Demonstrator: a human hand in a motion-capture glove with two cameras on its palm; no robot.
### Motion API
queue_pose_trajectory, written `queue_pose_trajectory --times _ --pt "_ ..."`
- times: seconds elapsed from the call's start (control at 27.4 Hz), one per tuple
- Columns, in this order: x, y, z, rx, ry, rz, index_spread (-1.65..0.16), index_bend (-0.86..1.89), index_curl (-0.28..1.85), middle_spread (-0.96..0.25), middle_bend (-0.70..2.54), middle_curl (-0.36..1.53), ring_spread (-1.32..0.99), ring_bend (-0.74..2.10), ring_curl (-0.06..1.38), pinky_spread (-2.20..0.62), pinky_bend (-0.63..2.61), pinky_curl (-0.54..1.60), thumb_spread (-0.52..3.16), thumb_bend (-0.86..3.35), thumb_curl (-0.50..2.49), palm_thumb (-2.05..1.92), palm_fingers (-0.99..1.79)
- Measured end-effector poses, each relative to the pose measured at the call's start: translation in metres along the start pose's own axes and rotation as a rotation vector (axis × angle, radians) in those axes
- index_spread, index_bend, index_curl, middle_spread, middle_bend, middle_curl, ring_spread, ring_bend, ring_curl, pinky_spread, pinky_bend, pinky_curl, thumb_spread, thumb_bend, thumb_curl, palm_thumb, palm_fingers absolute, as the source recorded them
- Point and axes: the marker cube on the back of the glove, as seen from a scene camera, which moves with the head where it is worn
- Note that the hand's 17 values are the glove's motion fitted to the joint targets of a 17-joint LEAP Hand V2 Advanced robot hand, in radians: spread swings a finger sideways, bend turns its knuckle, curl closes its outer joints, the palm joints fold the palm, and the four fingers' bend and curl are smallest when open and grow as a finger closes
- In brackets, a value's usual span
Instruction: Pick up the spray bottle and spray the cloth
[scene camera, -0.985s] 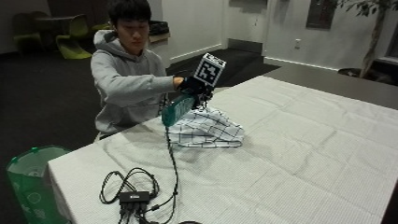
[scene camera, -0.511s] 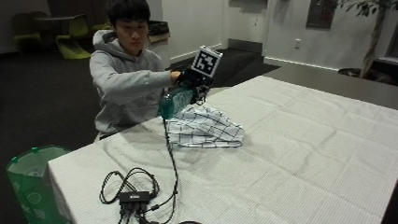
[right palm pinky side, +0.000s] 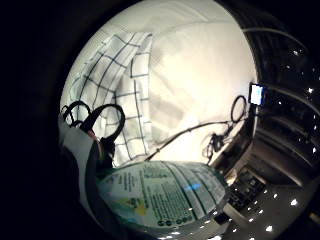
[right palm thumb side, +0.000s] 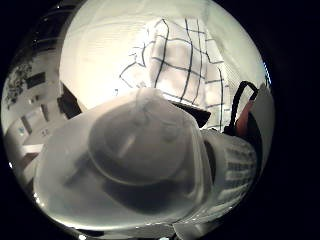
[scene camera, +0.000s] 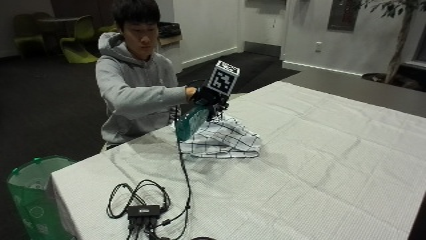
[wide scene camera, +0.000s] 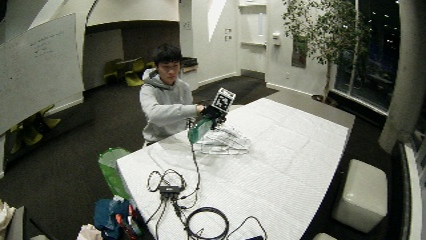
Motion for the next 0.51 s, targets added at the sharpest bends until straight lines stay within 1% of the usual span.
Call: queue_pose_trajectory --times 0.11,0.22,0.36,0.51 --pt "-0.011 0.004 -0.018 0.082 -0.099 -0.081 -0.17 0.48 0.55 -0.11 0.69 0.53 -0.17 0.72 0.48 -0.28 0.41 0.41 0.18 -0.03 0.76 0.95 1.40" --pt "-0.029 0.009 -0.044 0.191 -0.255 -0.178 -0.17 0.48 0.55 -0.11 0.68 0.53 -0.17 0.72 0.48 -0.28 0.40 0.41 0.19 -0.03 0.76 0.96 1.40" --pt "-0.073 0.011 -0.082 0.386 -0.573 -0.306 -0.17 0.48 0.55 -0.11 0.68 0.53 -0.17 0.72 0.48 -0.27 0.40 0.41 0.19 -0.03 0.76 0.96 1.40" --pt "-0.111 0.000 -0.108 0.636 -0.972 -0.375 -0.17 0.47 0.55 -0.11 0.68 0.53 -0.17 0.72 0.48 -0.27 0.40 0.41 0.19 -0.03 0.77 0.96 1.40"
